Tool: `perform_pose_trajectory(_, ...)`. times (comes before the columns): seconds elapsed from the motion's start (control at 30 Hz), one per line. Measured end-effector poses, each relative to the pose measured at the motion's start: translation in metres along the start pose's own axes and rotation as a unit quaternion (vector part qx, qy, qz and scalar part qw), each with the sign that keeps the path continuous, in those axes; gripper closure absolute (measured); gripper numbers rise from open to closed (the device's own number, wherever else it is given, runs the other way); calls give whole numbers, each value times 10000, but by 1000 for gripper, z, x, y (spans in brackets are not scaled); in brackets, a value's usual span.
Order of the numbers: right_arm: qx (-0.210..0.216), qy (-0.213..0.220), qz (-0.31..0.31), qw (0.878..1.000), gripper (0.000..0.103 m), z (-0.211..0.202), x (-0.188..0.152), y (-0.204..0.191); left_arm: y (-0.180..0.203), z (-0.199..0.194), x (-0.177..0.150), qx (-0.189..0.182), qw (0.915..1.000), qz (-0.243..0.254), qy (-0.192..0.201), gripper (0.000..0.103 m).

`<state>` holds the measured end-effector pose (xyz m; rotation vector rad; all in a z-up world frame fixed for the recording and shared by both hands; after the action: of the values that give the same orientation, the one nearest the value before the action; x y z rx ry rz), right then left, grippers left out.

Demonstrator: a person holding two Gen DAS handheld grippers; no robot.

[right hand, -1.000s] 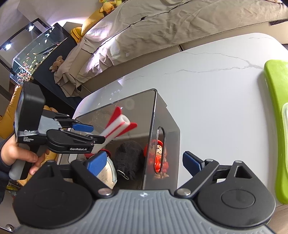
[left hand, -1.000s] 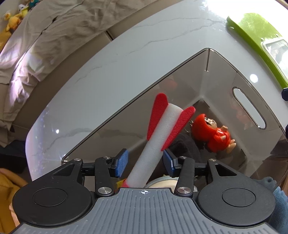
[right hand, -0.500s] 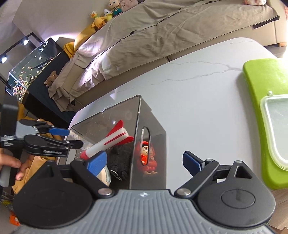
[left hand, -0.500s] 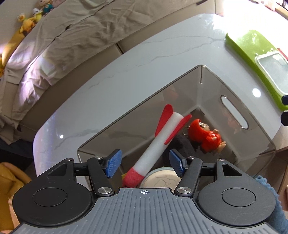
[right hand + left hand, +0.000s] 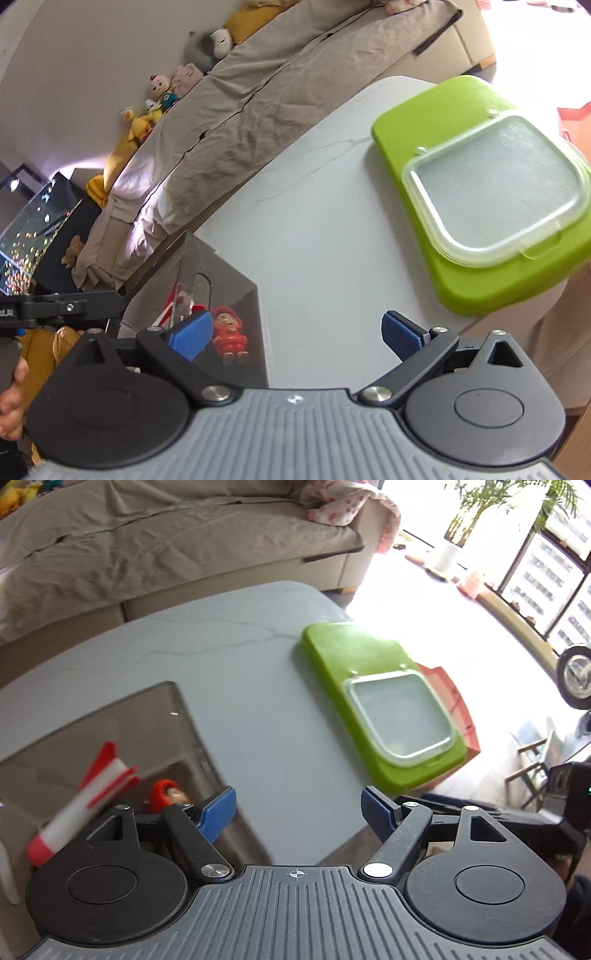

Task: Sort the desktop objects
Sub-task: 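Move both tools toward the green cutting board, then close both tools on opposite edges of the lime-green lid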

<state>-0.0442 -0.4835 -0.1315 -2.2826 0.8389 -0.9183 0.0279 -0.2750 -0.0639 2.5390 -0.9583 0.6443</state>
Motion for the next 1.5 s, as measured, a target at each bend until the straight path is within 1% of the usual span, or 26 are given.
perform_pose_trajectory(0.1, -62, 369, 437, 9983, 1, -13, -5, 38, 33, 28, -6, -348, 9993, -148, -36, 14)
perform_pose_trajectory(0.17, -56, 671, 790, 9946, 0, -21, -8, 64, 48, 51, -10, -427, 9987, -226, -166, 14)
perform_pose_trajectory(0.23, -22, 866, 1213, 9888, 0, -26, -11, 90, 62, 73, -13, -351, 9988, -193, -288, 14)
perform_pose_trajectory(0.3, -111, 1121, 1540, 9816, 0, -27, -15, 115, 73, 93, -16, -154, 9992, -32, -375, 13)
perform_pose_trajectory(0.33, -172, 1238, 1626, 9788, 0, -28, -18, 126, 78, 102, -17, -26, 9991, 67, -422, 13)
perform_pose_trajectory(0.4, -162, 1368, 1766, 9746, 0, -26, -23, 144, 87, 117, -19, 157, 9982, 242, -519, 13)
perform_pose_trajectory(0.5, 54, 1358, 2078, 9687, 3, -16, -29, 170, 98, 130, -24, 363, 9961, 552, -587, 13)
perform_pose_trajectory(0.53, 124, 1406, 2207, 9651, 3, -13, -31, 178, 101, 133, -24, 418, 9951, 659, -603, 10)
perform_pose_trajectory(0.6, 271, 1557, 2497, 9553, 3, -8, -35, 197, 104, 136, -26, 511, 9933, 824, -630, 10)
perform_pose_trajectory(0.7, 377, 1819, 2985, 9362, 3, -4, -38, 219, 107, 142, -28, 567, 9911, 934, -757, 10)
perform_pose_trajectory(0.77, 283, 1981, 3214, 9255, 3, 0, -37, 232, 105, 143, -29, 540, 9911, 877, -842, 10)
perform_pose_trajectory(0.83, 218, 2109, 3349, 9181, 3, 6, -34, 242, 102, 145, -29, 502, 9916, 768, -913, 10)
perform_pose_trajectory(0.87, 176, 2160, 3370, 9162, 4, 10, -32, 245, 101, 146, -29, 492, 9917, 725, -941, 10)
perform_pose_trajectory(0.9, 174, 2187, 3316, 9176, 4, 14, -29, 245, 100, 147, -29, 504, 9916, 711, -954, 10)
perform_pose_trajectory(0.93, 172, 2213, 3262, 9189, 6, 18, -27, 245, 100, 147, -29, 541, 9913, 731, -950, 10)
perform_pose_trajectory(0.97, 171, 2233, 3198, 9206, 12, 22, -23, 244, 100, 147, -29, 600, 9907, 786, -930, 10)
perform_pose_trajectory(1.03, 118, 2253, 3060, 9249, 20, 30, -16, 239, 101, 146, -29, 712, 9892, 921, -886, 10)
perform_pose_trajectory(1.07, 72, 2267, 3014, 9261, 26, 32, -13, 236, 101, 145, -29, 749, 9885, 986, -871, 9)
perform_pose_trajectory(1.13, -22, 2289, 2971, 9270, 31, 37, -9, 232, 101, 145, -28, 755, 9879, 1026, -880, 9)
perform_pose_trajectory(1.23, 29, 2377, 2966, 9249, 33, 39, -8, 229, 99, 146, -29, 716, 9885, 943, -935, 8)
perform_pose_trajectory(1.3, 97, 2433, 2973, 9232, 36, 39, -8, 227, 97, 148, -30, 682, 9887, 894, -988, 7)
perform_pose_trajectory(1.43, 211, 2430, 2990, 9226, 40, 38, -8, 228, 96, 150, -32, 648, 9891, 820, -1040, 7)
perform_pose_trajectory(1.5, 277, 2461, 2936, 9233, 45, 37, -9, 230, 96, 150, -32, 638, 9894, 811, -1026, 6)
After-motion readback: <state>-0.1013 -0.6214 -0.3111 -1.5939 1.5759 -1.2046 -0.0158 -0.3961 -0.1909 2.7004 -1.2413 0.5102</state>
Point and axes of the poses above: each gripper's, at about its wrist camera, not at the fingertips, and z roughly the way its jaws point, y to its right, x to its top, the point moved 4 cm from there along z, roughly the way its jaws point, and after that the axes turned 5 degrees about z, right-handed, at the moved point
